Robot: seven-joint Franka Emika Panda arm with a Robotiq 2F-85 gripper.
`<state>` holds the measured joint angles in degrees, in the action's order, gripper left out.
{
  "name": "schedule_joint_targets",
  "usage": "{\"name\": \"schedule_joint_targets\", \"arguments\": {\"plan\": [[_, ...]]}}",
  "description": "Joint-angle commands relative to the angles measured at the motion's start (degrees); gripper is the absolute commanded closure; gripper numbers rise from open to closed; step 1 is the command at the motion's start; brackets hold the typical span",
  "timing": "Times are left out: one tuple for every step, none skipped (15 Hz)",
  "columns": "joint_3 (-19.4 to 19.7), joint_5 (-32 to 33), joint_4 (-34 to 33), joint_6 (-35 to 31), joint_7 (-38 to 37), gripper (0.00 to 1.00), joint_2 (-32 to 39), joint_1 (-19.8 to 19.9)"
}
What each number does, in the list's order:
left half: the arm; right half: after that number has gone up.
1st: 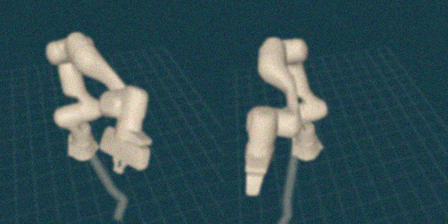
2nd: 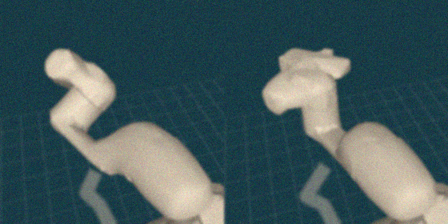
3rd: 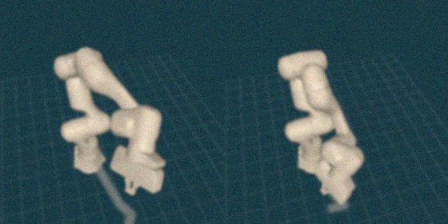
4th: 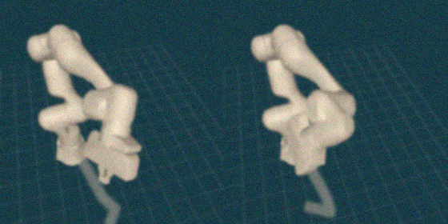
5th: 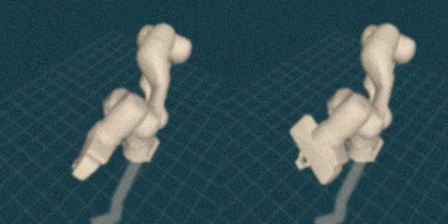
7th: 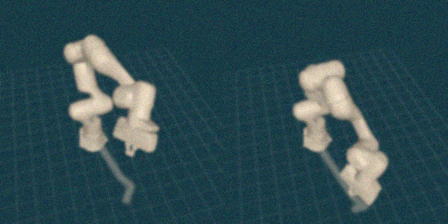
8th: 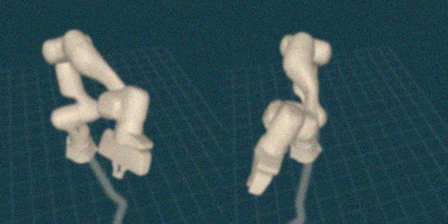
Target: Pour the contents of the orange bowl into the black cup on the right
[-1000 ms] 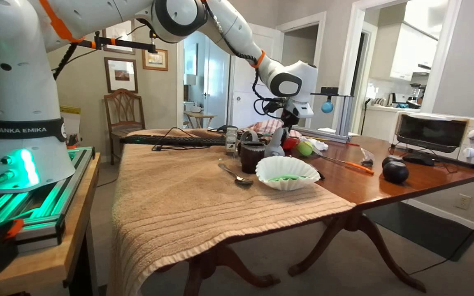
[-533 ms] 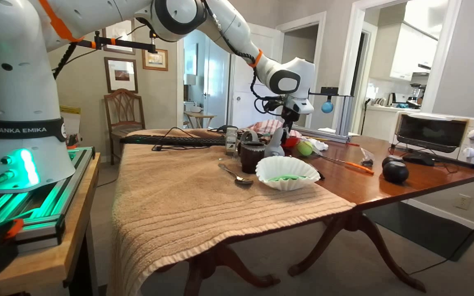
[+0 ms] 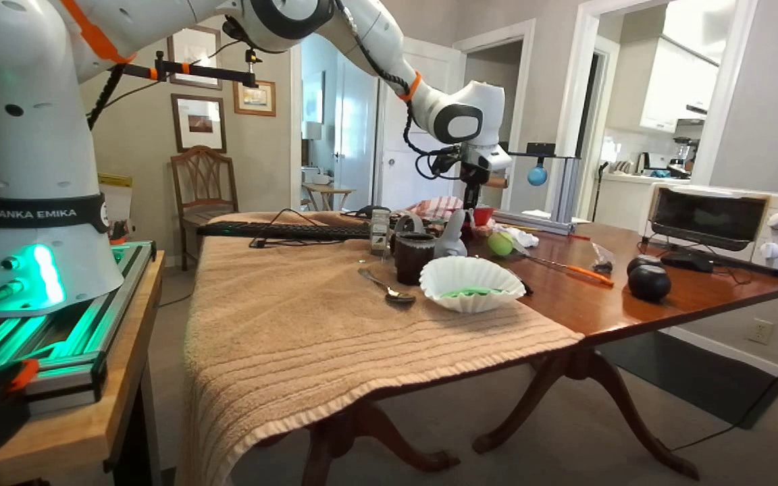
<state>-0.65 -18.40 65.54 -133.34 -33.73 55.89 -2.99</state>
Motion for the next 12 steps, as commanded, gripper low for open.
{"name": "schedule_joint_targets", "arguments": {"plan": [[-3.2, -2.9, 7.4, -4.1, 5.5, 0.98, -4.6, 2.1], [-4.0, -3.8, 8.5, -4.7, 7.2, 0.98, -5.4, 2.8], [-4.8, -4.7, 9.6, -5.2, 8.9, 0.98, -6.1, 3.3], [-5.8, -5.8, 10.6, -4.9, 10.8, 0.98, -6.9, 4.1], [-6.4, -6.5, 11.6, -4.3, 12.0, 0.98, -7.7, 4.7], [-6.5, -6.8, 12.7, -3.6, 12.4, 0.98, -8.6, 4.9], [-6.4, -7.1, 13.8, -3.5, 12.5, 0.98, -9.5, 4.9], [-6.2, -7.2, 15.5, -3.6, 12.4, 0.98, -10.7, 4.9], [-6.0, -7.2, 16.9, -3.7, 12.1, 0.98, -11.8, 4.8], [-5.6, -7.1, 18.3, -3.7, 11.4, 0.98, -12.7, 4.5], [-5.0, -6.3, 18.6, -2.4, 10.8, 0.98, -13.3, 4.0], [-4.9, -6.1, 13.8, -3.0, 10.9, 0.94, -9.8, 3.8]]}}
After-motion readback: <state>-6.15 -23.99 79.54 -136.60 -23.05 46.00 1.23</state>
